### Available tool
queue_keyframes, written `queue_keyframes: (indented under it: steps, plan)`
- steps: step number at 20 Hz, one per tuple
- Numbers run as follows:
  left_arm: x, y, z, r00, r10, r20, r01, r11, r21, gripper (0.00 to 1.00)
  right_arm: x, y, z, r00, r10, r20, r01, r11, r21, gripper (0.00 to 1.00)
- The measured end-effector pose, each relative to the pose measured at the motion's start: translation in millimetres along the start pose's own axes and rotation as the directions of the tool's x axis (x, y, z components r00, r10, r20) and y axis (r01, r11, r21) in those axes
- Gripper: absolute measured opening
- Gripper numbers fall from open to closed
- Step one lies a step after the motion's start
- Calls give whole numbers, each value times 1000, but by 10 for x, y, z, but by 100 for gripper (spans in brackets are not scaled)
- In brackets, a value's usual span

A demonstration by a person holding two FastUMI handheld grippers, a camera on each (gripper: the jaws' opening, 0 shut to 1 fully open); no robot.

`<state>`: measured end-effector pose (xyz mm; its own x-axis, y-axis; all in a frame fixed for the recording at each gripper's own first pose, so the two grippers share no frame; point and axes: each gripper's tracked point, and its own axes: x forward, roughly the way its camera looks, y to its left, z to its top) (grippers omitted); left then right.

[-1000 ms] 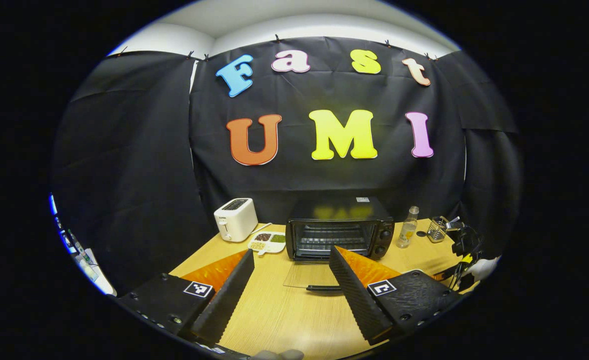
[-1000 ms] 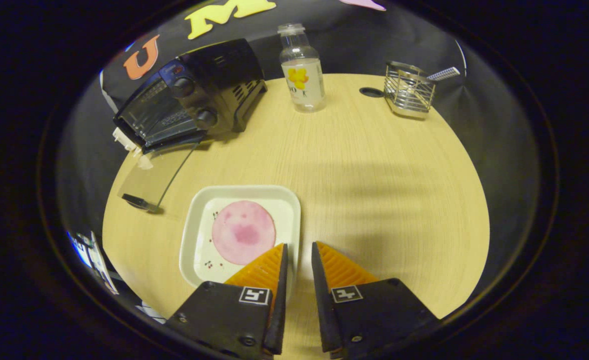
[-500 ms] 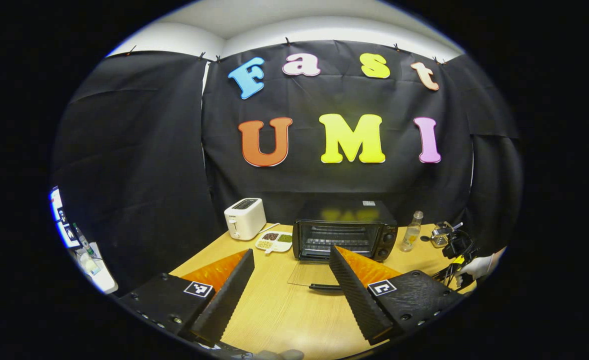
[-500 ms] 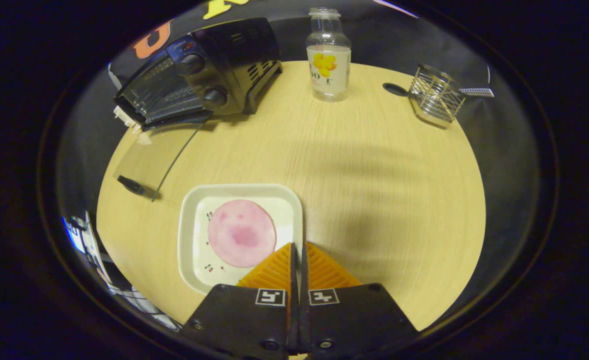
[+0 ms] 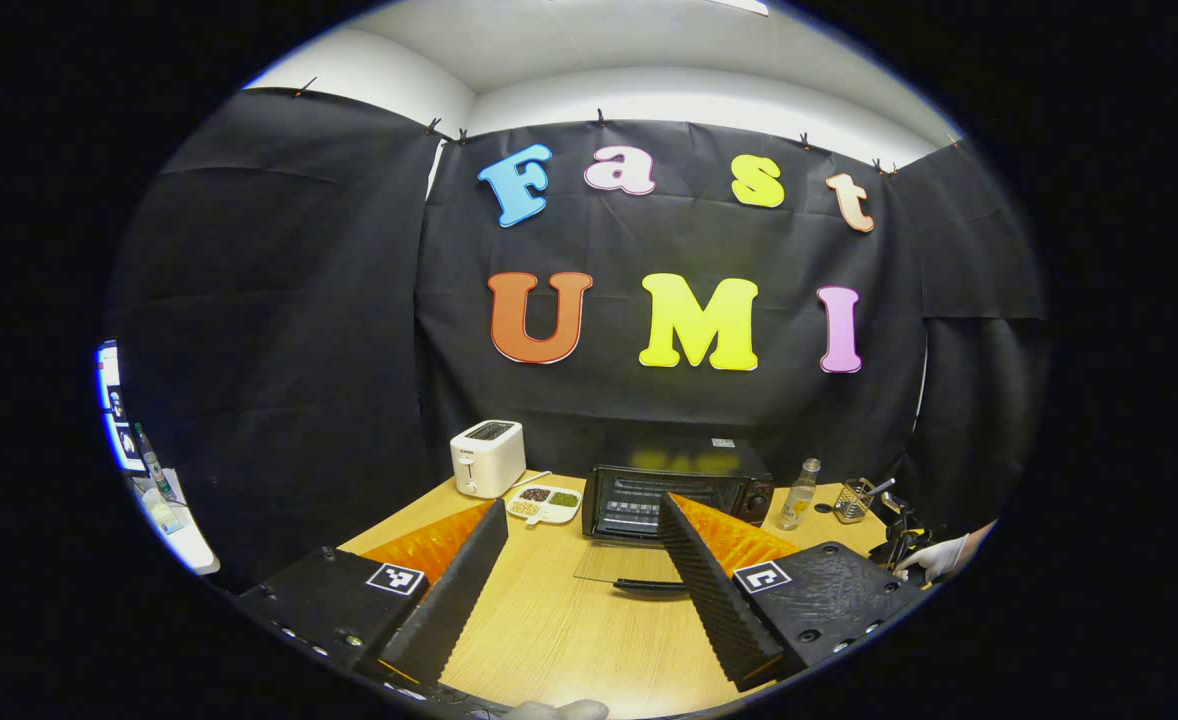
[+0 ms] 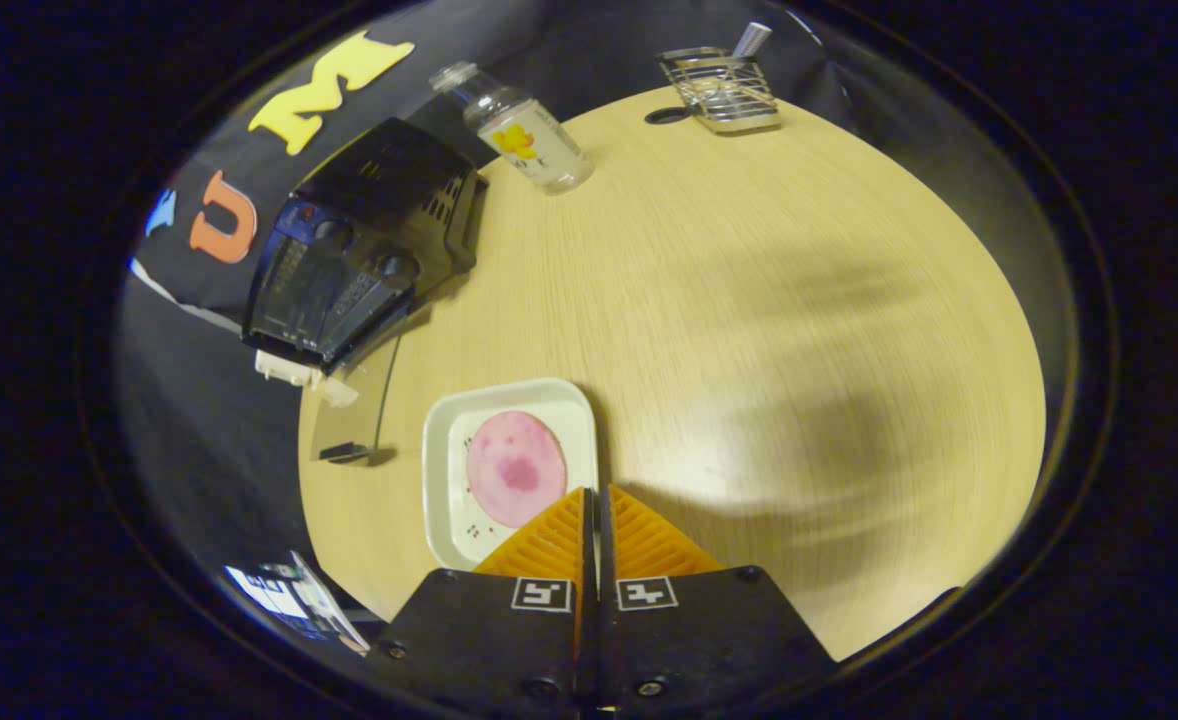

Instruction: Open the electric oven with the left hand, put the food in, and close the electric oven.

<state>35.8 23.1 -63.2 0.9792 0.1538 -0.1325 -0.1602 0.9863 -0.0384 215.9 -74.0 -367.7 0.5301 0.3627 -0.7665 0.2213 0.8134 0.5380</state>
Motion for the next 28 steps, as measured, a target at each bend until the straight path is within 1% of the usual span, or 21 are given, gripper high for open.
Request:
queue_keyframes:
  steps: [1,3,4,5,6,7,8,9,10,11,12,13,15,18,21,22,26,28]
  plan:
    - [-74,36,10,1000,-7,6,7,1000,-4,96,-108,37,3,999,17,30,-18,1000,19,0]
    - [-233,135,16,1000,-17,17,17,1000,-8,96,-274,166,-19,996,49,77,-52,998,39,0]
    - [-324,189,17,1000,-18,19,18,1000,-8,96,-343,213,-28,994,55,98,-59,998,32,0]
    - [-382,241,16,999,-25,23,25,1000,-7,96,-399,260,-56,992,60,112,-62,998,19,4]
    - [-445,276,6,999,-31,24,31,1000,-5,96,-445,290,-63,990,59,128,-60,998,3,4]
    - [-497,307,-2,999,-38,21,38,999,-2,96,-466,267,-79,990,37,137,-37,999,-6,0]
    - [-530,337,-13,999,-46,20,46,999,-2,97,-457,198,-94,991,2,136,-2,1000,-5,3]
    - [-559,360,-13,998,-53,22,53,999,-2,97,-468,124,-98,991,-35,132,35,999,2,0]
    - [-572,368,-29,998,-58,18,59,998,-3,96,-453,110,-77,990,-43,132,43,999,1,4]
    - [-591,378,-32,998,-62,16,62,998,-3,97,-440,90,-54,990,-57,131,57,998,0,1]
    - [-586,380,-33,998,-63,17,63,998,-4,96,-417,66,-33,989,-70,127,71,997,-4,11]
    - [-577,383,-22,998,-61,17,62,998,-5,96,-369,37,-46,991,-84,105,85,996,-12,36]
    - [-578,390,-71,998,-54,12,54,999,-7,96,-275,43,-73,994,-89,58,90,996,-19,50]
    - [-531,422,-102,999,-32,4,32,999,-9,96,-106,75,-93,995,-96,-4,96,995,-28,50]
    - [-473,492,-129,1000,-4,-7,4,1000,-17,96,14,81,-81,991,-127,-44,124,990,-71,50]
    - [-457,507,-137,1000,2,-10,-2,1000,-23,97,51,76,-84,988,-141,-64,136,987,-86,51]
    - [-384,570,-176,1000,23,-17,-23,999,-24,97,167,69,-130,974,-186,-127,173,979,-110,48]
    - [-371,596,-172,999,29,-17,-29,999,-29,97,189,70,-126,968,-205,-144,189,975,-116,41]
